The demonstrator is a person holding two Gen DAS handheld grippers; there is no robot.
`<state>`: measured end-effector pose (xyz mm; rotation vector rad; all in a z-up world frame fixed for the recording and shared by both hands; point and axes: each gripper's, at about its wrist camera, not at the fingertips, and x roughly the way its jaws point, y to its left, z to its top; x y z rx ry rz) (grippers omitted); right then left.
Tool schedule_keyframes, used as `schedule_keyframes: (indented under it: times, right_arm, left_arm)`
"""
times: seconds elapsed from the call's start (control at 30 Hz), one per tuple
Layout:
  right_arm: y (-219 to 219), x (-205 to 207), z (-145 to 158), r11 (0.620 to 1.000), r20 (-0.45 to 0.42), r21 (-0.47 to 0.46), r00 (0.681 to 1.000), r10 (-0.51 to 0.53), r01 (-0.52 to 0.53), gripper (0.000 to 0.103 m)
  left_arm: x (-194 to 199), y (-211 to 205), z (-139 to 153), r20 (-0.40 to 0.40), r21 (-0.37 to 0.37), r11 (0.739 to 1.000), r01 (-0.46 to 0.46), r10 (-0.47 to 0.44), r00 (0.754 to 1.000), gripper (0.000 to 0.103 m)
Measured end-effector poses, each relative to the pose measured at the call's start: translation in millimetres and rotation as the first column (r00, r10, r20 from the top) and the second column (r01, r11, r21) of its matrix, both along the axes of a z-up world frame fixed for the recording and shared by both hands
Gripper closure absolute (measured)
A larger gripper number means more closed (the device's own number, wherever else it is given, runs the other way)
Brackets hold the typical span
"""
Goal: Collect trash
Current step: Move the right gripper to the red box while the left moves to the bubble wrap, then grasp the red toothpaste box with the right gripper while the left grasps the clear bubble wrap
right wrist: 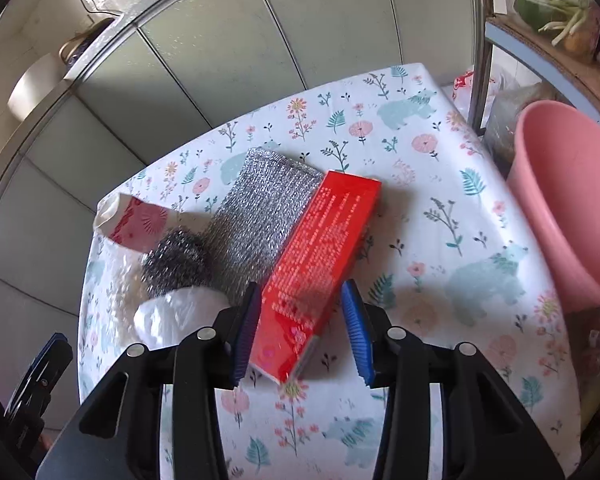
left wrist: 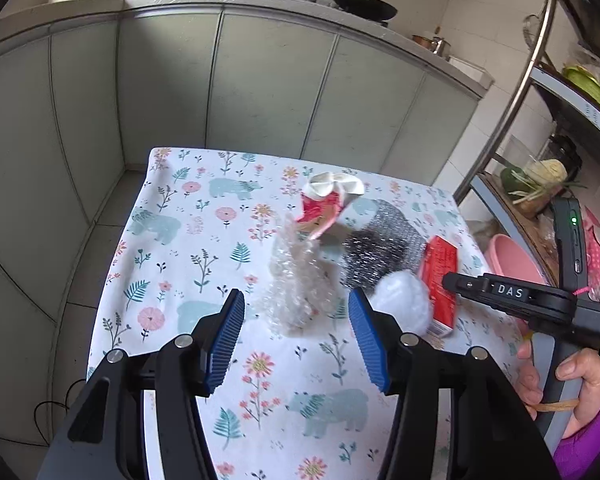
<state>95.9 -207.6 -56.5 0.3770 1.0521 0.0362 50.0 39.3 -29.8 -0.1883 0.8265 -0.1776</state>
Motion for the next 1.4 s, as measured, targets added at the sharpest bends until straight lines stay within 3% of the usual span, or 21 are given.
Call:
schedule_keyframes:
  times: [0.37,0.47,0.53,0.6,0.67,0.7,0.8,0.87,0.93,1.07,1.13,1.2,1.4]
  right_arm:
    - [-2,16,-13,1.0,0.019,-0.003,1.0,0.016,-0.016,0.058]
    - [-10,12,-11,0.999,0.024,0.011,0.998,0.051,-0.051,0.074]
    - [-17,7,-8,0.997,0.018,0.029,0.998,0.068,-0.068,0.091]
    - [-23,1,-6,0.996,0.014,0.03,0.997,0.082,-0.083,0.099]
    - [-30,-4,-7,0.996,-0.007,0.037,0.997,0.083,-0.082,0.1]
    - [-32,-5,-7,0.996,-0.014,0.045,0.997,0.081,-0.081,0.1]
    - [-38,-8,-1,0.999,-0.003,0.03,1.0,0.027,-0.026,0.099]
    - [-38,-5,4,0.999,-0.005,0.029,1.0,0.013,-0.013,0.087]
    - [-35,-1,9,0.999,0.0,0.044,1.0,0.0,0.0,0.056]
    - [-26,12,14,0.997,0.001,0.07,1.0,-0.017,0.017,0.05]
    - [-19,20,11,0.998,-0.016,0.049,1.0,-0.025,0.026,0.049]
    - [-12,27,4,0.999,-0.037,0.034,0.999,-0.035,0.036,0.049]
    - [4,36,-17,0.999,-0.101,-0.026,0.994,-0.037,0.035,0.049]
  left_arm:
    - [42,-13,-28,-0.073,-0.02,1.0,0.015,-0.017,0.997,0.053]
    - [45,-15,-33,-0.093,-0.028,0.999,0.026,-0.028,0.995,0.057]
    - [45,-15,-35,-0.097,-0.024,0.999,0.026,-0.028,0.995,0.071]
    - [44,-15,-36,-0.103,-0.026,0.999,0.032,-0.035,0.994,0.087]
    - [43,-13,-36,-0.103,-0.032,0.999,0.035,-0.038,0.994,0.089]
    - [41,-13,-35,-0.097,-0.03,0.999,0.037,-0.039,0.995,0.096]
    - [36,-13,-30,-0.078,-0.034,0.999,0.038,-0.04,0.996,0.103]
    - [33,-12,-25,-0.066,-0.038,0.999,0.032,-0.035,0.997,0.103]
    - [29,-10,-20,-0.054,-0.052,0.998,0.025,-0.027,0.998,0.103]
    - [23,-5,-10,-0.028,-0.076,0.997,0.014,-0.016,0.999,0.099]
    - [26,-4,-8,-0.04,-0.084,0.996,-0.002,-0.001,0.999,0.069]
    - [29,-2,-10,-0.051,-0.088,0.996,-0.016,0.011,0.999,0.06]
    - [50,-4,-31,-0.128,-0.08,0.997,-0.02,0.01,0.992,0.058]
